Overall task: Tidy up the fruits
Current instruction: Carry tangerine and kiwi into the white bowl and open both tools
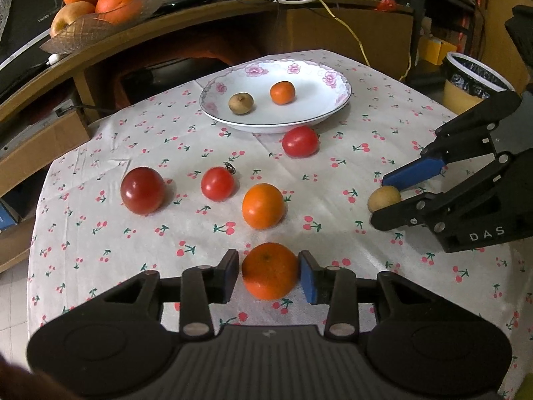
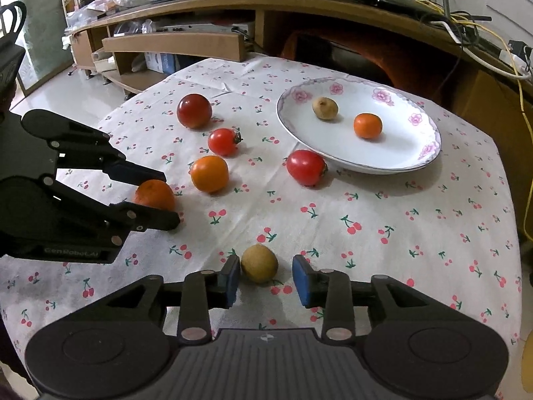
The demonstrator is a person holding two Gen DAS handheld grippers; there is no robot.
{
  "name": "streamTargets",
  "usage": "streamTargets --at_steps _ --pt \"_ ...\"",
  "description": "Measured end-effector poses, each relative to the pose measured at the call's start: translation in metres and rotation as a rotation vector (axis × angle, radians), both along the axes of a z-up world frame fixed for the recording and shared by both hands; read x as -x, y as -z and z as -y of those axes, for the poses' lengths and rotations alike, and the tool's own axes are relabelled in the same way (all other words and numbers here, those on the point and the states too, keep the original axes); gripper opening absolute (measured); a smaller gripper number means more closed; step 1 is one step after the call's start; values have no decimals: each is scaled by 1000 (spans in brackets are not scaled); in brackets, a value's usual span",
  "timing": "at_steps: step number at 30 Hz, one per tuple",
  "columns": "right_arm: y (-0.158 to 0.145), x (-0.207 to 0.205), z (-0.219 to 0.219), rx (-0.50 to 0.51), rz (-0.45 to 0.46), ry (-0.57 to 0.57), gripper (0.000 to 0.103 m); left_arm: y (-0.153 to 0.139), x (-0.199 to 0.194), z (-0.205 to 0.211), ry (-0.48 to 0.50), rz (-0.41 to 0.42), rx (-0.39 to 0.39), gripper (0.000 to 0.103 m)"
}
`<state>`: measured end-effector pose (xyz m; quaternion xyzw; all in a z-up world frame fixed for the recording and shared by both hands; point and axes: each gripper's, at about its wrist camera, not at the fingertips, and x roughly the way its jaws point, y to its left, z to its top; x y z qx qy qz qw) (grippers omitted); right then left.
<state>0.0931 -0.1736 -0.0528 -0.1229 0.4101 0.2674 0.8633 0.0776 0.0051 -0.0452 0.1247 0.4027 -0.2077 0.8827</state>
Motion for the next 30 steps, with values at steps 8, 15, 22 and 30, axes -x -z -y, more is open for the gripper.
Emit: streamTargets --at_steps 8,15,22,30 --pt "0 -4 1 -17 -17 -4 22 -1 2 2 -42 -21 6 40" --pt "-6 -5 8 -36 -28 42 22 -11 2 8 -45 -26 12 39" --pt "-24 -13 10 -82 11 73 22 -31 -19 21 -57 28 36 39" --pt "-37 -39 18 -126 28 142 22 -43 -52 43 -58 55 42 39"
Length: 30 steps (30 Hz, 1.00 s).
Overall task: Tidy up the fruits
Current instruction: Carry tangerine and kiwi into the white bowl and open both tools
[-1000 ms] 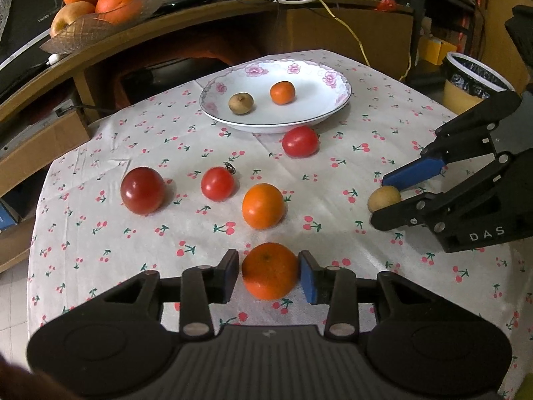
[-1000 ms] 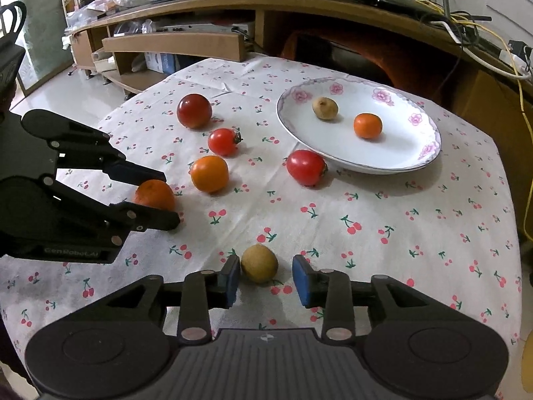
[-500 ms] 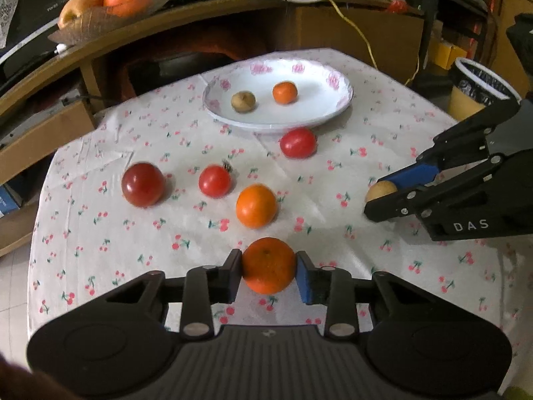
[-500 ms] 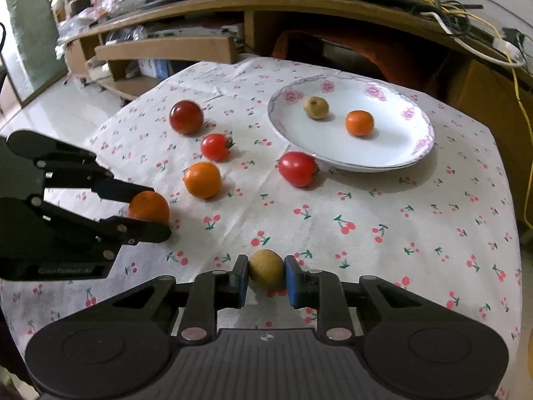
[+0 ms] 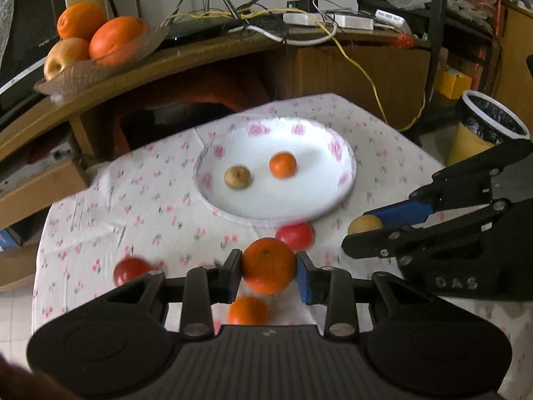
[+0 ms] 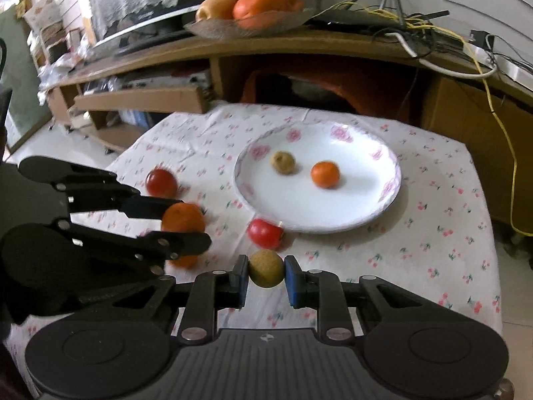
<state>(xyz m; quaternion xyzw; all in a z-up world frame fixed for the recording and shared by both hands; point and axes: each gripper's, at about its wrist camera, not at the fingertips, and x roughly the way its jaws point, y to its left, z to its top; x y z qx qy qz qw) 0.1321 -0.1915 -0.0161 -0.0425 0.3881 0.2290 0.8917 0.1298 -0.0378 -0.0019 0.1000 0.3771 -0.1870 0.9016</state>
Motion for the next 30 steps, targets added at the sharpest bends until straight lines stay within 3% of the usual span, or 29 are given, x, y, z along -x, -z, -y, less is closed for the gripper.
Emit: streamTargets --at_steps 14,30 --pt "0 -55 7 13 46 120 22 9 -69 16 -62 5 6 38" --pt "18 -78 12 7 18 133 27 29 -86 20 -75 -34 -8 39"
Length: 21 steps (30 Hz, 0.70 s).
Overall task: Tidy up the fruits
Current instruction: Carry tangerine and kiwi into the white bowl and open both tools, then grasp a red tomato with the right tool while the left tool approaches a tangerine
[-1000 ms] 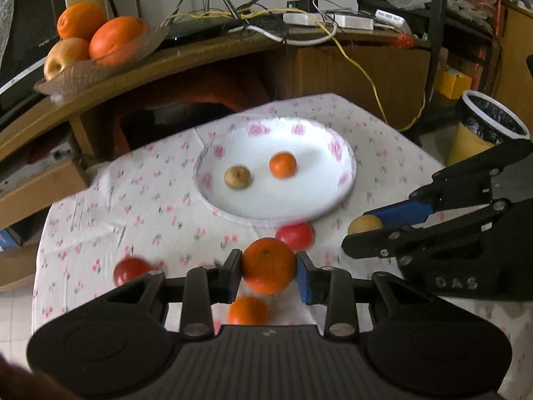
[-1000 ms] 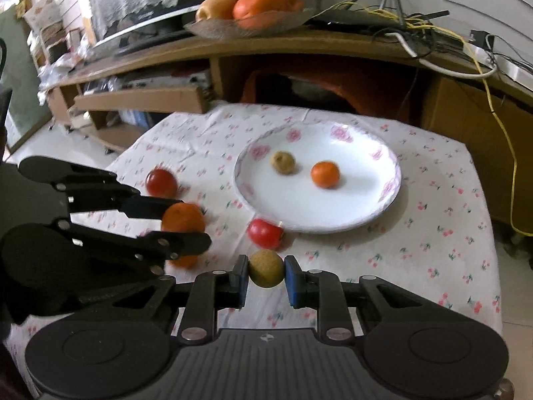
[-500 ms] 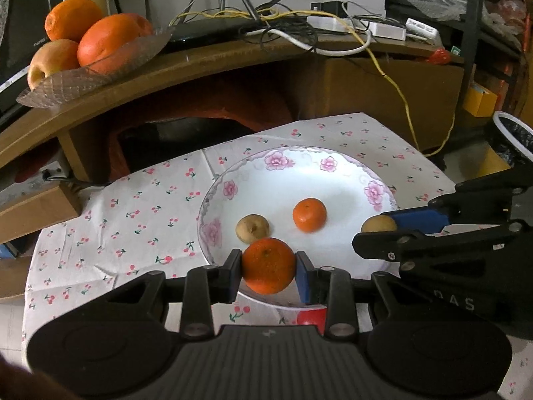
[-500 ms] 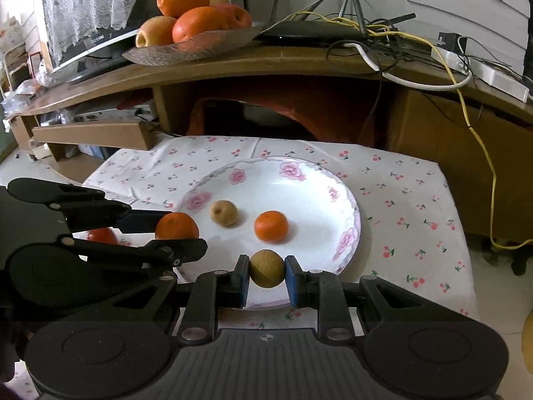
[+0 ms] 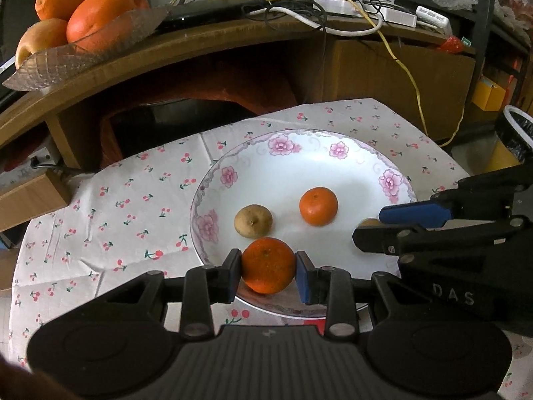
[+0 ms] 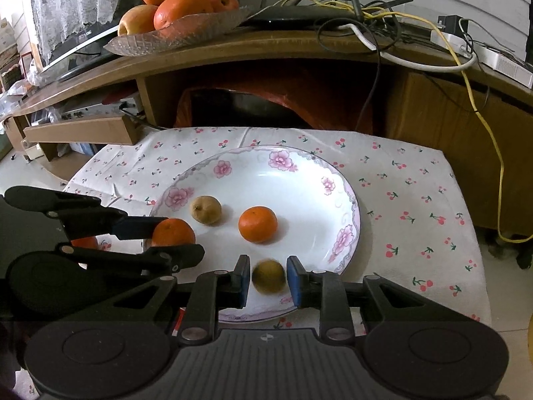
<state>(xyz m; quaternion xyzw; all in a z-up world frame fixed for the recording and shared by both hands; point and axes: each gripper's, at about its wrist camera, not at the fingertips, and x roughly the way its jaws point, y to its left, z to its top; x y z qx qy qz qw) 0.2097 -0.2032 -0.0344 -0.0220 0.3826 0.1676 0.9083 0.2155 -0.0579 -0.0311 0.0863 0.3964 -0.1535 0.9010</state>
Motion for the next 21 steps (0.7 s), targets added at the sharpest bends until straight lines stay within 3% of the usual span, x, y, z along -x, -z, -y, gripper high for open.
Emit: streamTargets --at_steps 7,21 --pt "-1 -1 5 -15 4 5 36 -3 -2 -4 -13 3 13 41" --pt "-9 19 12 -41 3 -22 36 -25 15 -20 -26 20 54 45"
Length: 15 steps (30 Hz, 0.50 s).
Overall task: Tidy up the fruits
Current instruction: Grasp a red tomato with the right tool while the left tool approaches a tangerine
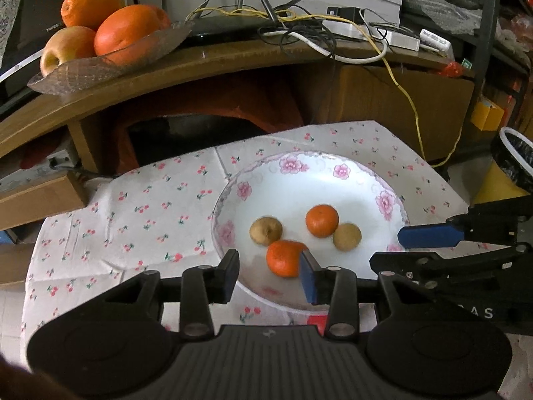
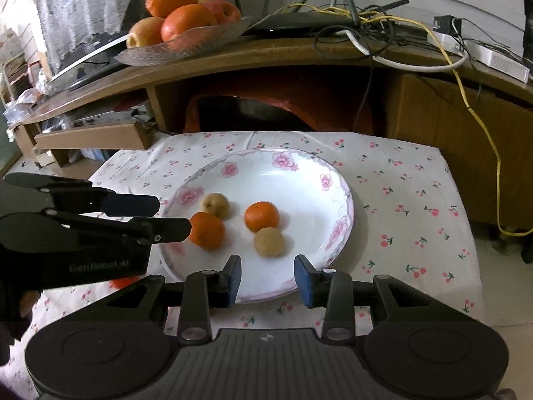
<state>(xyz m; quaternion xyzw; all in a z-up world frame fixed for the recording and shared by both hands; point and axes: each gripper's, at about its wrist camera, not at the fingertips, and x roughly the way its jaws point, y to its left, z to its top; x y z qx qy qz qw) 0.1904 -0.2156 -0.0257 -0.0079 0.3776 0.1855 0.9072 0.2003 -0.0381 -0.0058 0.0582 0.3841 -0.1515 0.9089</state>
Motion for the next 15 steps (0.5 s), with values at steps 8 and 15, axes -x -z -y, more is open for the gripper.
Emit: streamTargets --at_steps 8,15 --pt "-13 24 -7 -10 16 -55 37 -7 33 -15 47 1 13 45" --pt "-2 39 -15 -11 -47 -103 37 4 58 -39 90 -54 13 45"
